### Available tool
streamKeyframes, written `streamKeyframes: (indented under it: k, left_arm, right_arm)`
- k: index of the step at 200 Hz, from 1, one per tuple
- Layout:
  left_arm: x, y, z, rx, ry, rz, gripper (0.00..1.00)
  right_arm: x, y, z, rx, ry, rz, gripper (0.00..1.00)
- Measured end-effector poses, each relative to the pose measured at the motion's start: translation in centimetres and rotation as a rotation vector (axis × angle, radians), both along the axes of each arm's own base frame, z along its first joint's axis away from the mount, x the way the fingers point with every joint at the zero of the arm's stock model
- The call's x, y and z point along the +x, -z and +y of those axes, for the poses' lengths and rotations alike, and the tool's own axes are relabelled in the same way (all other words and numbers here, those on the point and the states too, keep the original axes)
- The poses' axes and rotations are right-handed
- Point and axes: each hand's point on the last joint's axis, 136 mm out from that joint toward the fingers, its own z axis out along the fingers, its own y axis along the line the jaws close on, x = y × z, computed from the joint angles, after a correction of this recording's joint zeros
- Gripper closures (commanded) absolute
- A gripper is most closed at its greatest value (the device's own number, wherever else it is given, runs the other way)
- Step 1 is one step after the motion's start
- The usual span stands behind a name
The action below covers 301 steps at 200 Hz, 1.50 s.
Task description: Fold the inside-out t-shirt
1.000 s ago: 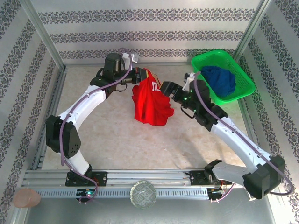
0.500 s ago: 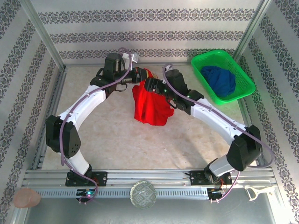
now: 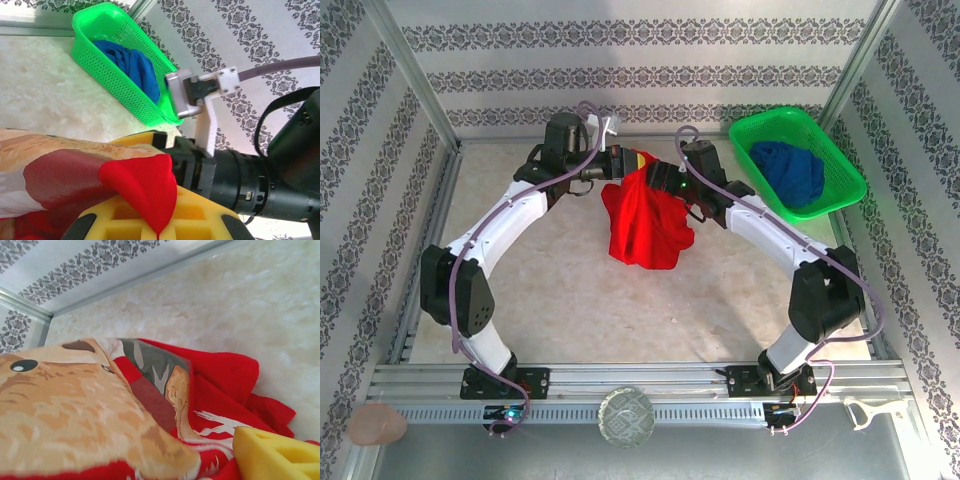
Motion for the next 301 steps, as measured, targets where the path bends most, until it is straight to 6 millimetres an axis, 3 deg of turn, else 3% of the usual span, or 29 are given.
streamKeyframes:
  k: [33,53,61,77,86,101,114,131,141,152,163,179,208,214,235,251,263,283,301]
  left_arm:
    - [-0.2,-0.3,-0.5,-0.026,0.034,0.018,1.00]
    - [-0.2,-0.4,-0.8,-0.047,0.050,0.032,1.00]
    - [-0.2,-0.4,-0.9,-0.054,0.055,0.037,1.00]
    - [-0.1,-0.4,-1.0,-0.068,0.057,0.050,1.00]
    - [0.2,-0.4,-0.7,-0.075,0.050,0.051,1.00]
    - [1.0,-0.3,0.3,-0.083,0.011,0.051,1.00]
    - [2.4,0.6,2.4,-0.079,-0.071,0.061,1.00]
    - [4.8,2.9,6.5,-0.054,-0.212,0.100,1.00]
    - [5.6,4.1,7.9,-0.040,-0.249,0.123,1.00]
    - [6.1,5.1,7.7,-0.024,-0.240,0.134,1.00]
    - [6.5,5.5,6.7,-0.018,-0.215,0.137,1.00]
    - [7.1,6.0,5.7,-0.015,-0.193,0.138,1.00]
    - [7.9,8.2,4.3,0.008,-0.173,0.161,1.00]
    - [7.9,8.9,3.7,0.015,-0.164,0.170,0.92]
    - [7.4,10.9,1.6,0.046,-0.126,0.205,0.51]
    - [6.9,12.4,1.4,0.071,-0.131,0.250,0.32]
    - [6.6,13.2,2.6,0.077,-0.162,0.279,0.25]
    - [6.0,13.4,6.3,0.055,-0.246,0.333,0.17]
    - [5.5,11.6,9.8,0.004,-0.330,0.338,0.15]
  right_arm:
    - [1.0,1.6,1.5,0.003,-0.053,0.034,0.17]
    - [2.7,3.3,3.1,-0.004,-0.088,0.054,0.30]
    - [3.2,4.0,3.6,-0.006,-0.104,0.065,0.41]
    - [3.6,4.5,4.6,0.002,-0.153,0.073,0.82]
    - [3.6,4.3,4.8,0.013,-0.173,0.075,1.00]
    - [3.2,3.0,4.9,0.056,-0.217,0.073,1.00]
    - [2.7,1.1,4.3,0.105,-0.250,0.057,1.00]
    - [1.4,-2.4,3.0,0.184,-0.293,0.011,1.00]
    - [0.2,-5.2,2.8,0.243,-0.339,-0.035,1.00]
    - [-1.5,-8.1,3.5,0.317,-0.411,-0.083,1.00]
    - [-3.1,-9.7,4.1,0.376,-0.467,-0.098,1.00]
    - [-3.9,-10.2,4.5,0.457,-0.504,-0.083,1.00]
    - [-3.5,-9.9,4.9,0.573,-0.503,-0.055,1.00]
    - [-3.2,-10.0,5.0,0.596,-0.501,-0.057,1.00]
    - [-2.0,-10.6,4.9,0.668,-0.493,-0.081,1.00]
    - [-1.5,-11.2,4.1,0.700,-0.488,-0.109,1.00]
    - [-1.3,-11.5,3.3,0.709,-0.487,-0.134,1.00]
    - [-1.2,-11.2,2.2,0.714,-0.470,-0.147,1.00]
    - [-1.6,-10.4,1.7,0.712,-0.463,-0.136,1.00]
